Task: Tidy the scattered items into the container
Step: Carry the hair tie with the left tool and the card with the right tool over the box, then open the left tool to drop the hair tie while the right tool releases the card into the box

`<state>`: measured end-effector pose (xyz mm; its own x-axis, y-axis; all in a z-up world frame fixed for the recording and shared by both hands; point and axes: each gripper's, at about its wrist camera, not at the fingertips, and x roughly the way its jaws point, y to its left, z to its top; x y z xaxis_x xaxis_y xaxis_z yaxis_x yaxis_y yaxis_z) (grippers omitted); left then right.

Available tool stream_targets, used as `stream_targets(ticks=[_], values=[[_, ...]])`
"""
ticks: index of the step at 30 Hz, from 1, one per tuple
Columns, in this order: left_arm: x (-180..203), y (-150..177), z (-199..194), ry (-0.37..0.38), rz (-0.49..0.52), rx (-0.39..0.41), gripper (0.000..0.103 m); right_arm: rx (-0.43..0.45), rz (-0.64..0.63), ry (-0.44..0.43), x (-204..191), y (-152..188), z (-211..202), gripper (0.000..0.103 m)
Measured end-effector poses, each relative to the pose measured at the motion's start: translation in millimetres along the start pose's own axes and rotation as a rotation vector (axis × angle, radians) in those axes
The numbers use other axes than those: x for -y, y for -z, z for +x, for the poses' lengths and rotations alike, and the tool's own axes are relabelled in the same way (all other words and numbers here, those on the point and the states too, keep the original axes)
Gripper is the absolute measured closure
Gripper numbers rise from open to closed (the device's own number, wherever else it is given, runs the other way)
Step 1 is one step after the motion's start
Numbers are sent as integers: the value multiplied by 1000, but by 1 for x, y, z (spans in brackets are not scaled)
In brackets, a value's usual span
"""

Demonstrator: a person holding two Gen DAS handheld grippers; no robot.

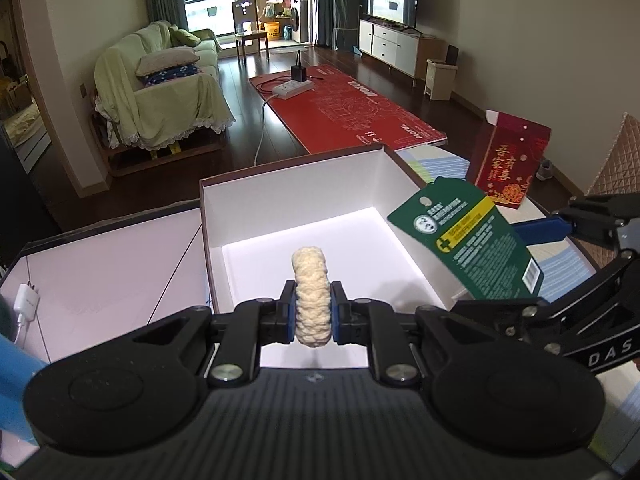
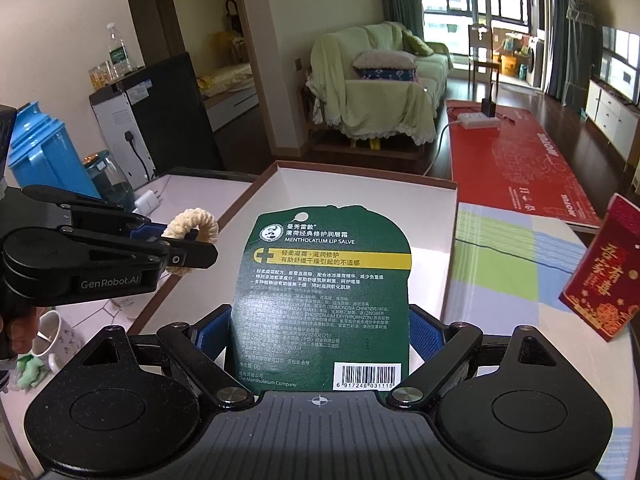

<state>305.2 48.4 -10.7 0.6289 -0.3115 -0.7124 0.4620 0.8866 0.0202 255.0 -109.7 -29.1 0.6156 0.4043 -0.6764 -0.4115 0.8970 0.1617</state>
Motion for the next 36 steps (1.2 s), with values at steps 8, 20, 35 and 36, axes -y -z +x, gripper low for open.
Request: stream_targets(ticks=[8, 20, 35, 36], values=[[-12, -15, 35, 1, -15, -19, 90, -13, 30, -8, 17, -19, 34, 14], [-42, -35, 100, -1, -78, -65, 90, -90, 6, 23, 37, -44, 100, 14], [-55, -54, 147, 27, -74, -96, 89, -126, -108, 69, 47, -53, 145, 14], [-56, -54, 147, 27, -76, -92, 89, -120, -122, 69, 47, -53, 147, 14]])
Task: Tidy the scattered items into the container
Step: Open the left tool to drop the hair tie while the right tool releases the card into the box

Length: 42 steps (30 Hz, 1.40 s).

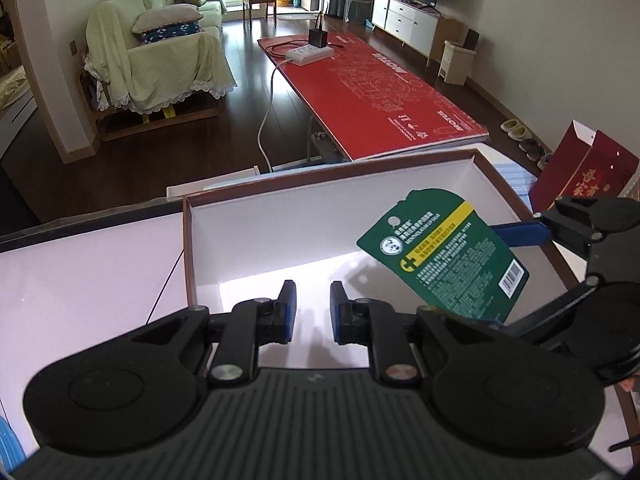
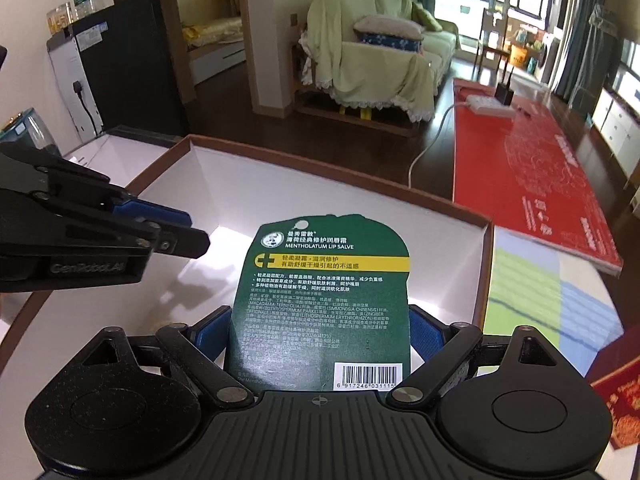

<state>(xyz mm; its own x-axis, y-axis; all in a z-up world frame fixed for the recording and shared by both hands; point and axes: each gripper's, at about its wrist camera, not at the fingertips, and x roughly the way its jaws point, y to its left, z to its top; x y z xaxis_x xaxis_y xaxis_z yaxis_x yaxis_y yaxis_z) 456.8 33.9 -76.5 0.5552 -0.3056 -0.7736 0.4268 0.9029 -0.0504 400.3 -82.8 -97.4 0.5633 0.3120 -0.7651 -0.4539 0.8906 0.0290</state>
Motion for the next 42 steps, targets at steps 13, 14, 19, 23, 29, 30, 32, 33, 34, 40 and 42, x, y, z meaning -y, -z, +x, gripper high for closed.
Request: stream_targets(ticks=[13, 14, 19, 23, 29, 30, 32, 33, 34, 40, 42], values=[[-5, 2, -22, -31, -11, 22, 85, 14, -23, -41, 0, 7, -9, 0], [-3, 3, -23, -31, -10, 20, 84, 5, -14, -45, 0, 8, -11, 0], [5, 9, -28, -34, 2, 9, 80, -30, 46, -70, -1, 15, -25, 0], [11, 12, -37, -41, 15, 11, 72, -34, 67, -70, -7, 17, -35, 0], [19, 19, -58, -67, 32, 23, 65, -34, 107, -56, -10, 28, -49, 0], [21, 21, -62, -70, 34, 25, 64, -33, 113, -53, -10, 29, -52, 0], [25, 25, -70, -76, 38, 28, 61, -24, 123, -49, -11, 32, -59, 0], [26, 27, -74, -79, 39, 31, 61, -20, 129, -48, -11, 32, -62, 0], [28, 29, -77, -81, 39, 33, 60, -17, 136, -45, -11, 33, -65, 0], [36, 38, -99, -92, 22, 44, 58, 0, 157, -32, -17, 40, -85, 0], [39, 40, -107, -95, 19, 50, 57, 10, 160, -29, -19, 42, -93, 0]])
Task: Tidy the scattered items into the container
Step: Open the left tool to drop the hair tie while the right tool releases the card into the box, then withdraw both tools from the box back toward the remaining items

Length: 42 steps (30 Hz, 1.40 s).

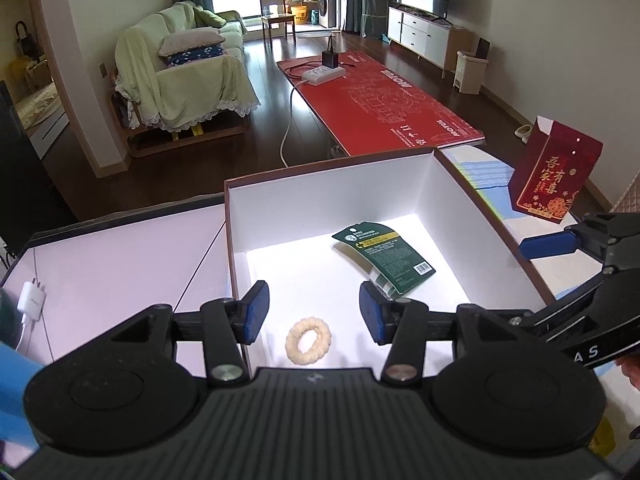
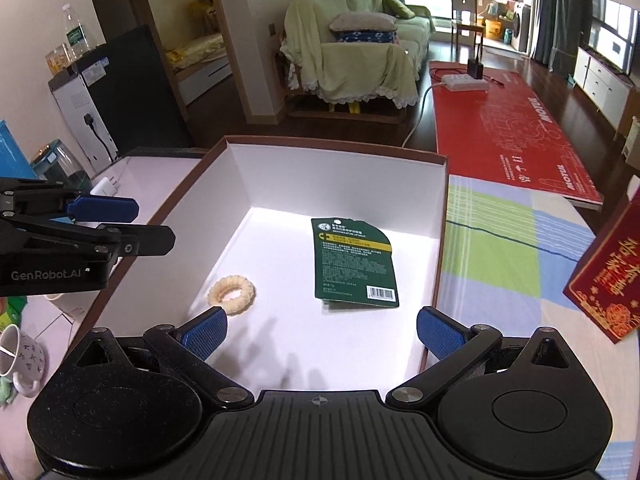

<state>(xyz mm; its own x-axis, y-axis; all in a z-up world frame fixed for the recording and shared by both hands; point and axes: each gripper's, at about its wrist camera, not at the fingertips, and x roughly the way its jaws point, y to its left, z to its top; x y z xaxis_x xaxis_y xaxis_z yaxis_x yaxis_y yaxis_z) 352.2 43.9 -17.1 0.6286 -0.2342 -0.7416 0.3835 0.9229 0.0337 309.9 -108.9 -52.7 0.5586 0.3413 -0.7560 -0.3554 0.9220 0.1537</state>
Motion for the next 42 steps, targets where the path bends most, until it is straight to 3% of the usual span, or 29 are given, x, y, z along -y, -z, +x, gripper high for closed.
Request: stream_targets(ticks=[25, 42], values=[[38, 34, -94, -20, 10, 85, 52, 111, -17, 13, -29, 32, -90, 0], [69, 59, -136, -36, 26, 115, 49, 192, -27, 9, -34, 58, -141, 0]])
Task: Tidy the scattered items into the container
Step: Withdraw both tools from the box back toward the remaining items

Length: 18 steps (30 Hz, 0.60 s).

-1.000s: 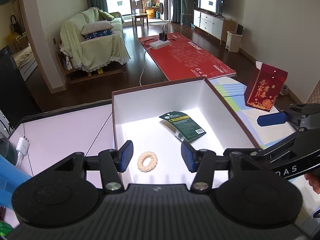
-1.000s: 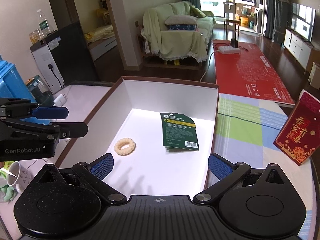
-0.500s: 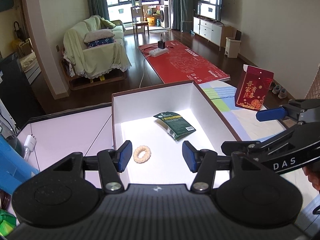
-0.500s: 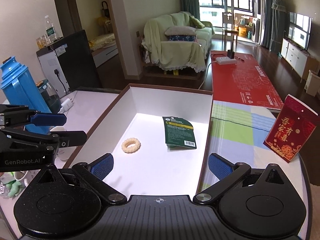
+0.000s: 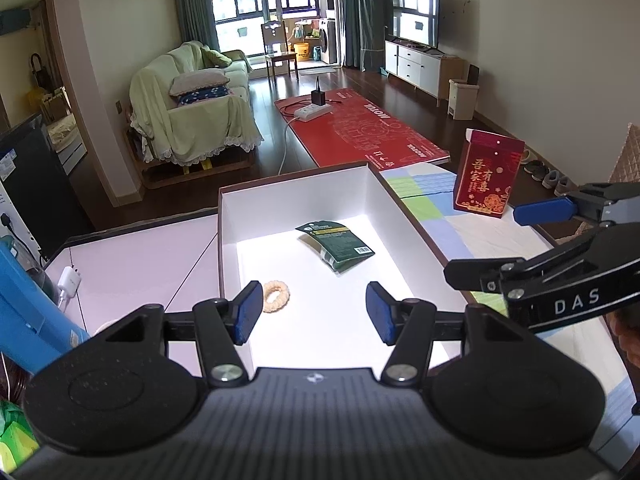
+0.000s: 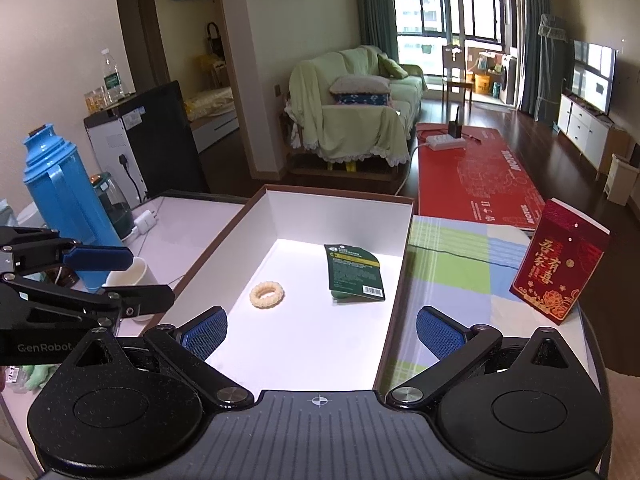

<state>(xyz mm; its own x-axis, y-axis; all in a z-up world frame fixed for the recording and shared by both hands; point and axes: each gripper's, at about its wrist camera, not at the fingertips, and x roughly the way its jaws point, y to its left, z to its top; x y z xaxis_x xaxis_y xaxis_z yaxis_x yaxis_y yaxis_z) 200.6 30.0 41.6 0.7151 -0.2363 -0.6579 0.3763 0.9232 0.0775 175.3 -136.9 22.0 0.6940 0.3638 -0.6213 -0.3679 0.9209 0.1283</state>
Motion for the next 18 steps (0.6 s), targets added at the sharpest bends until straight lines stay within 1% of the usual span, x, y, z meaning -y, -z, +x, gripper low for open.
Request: stream_targets(ticks=[3, 18], values=[[3, 5, -8, -5, 0, 2, 48, 13, -3, -8, 0, 4, -10, 0], [15, 35, -44, -32, -20, -2, 45, 23, -13, -43, 2, 29, -51, 0]])
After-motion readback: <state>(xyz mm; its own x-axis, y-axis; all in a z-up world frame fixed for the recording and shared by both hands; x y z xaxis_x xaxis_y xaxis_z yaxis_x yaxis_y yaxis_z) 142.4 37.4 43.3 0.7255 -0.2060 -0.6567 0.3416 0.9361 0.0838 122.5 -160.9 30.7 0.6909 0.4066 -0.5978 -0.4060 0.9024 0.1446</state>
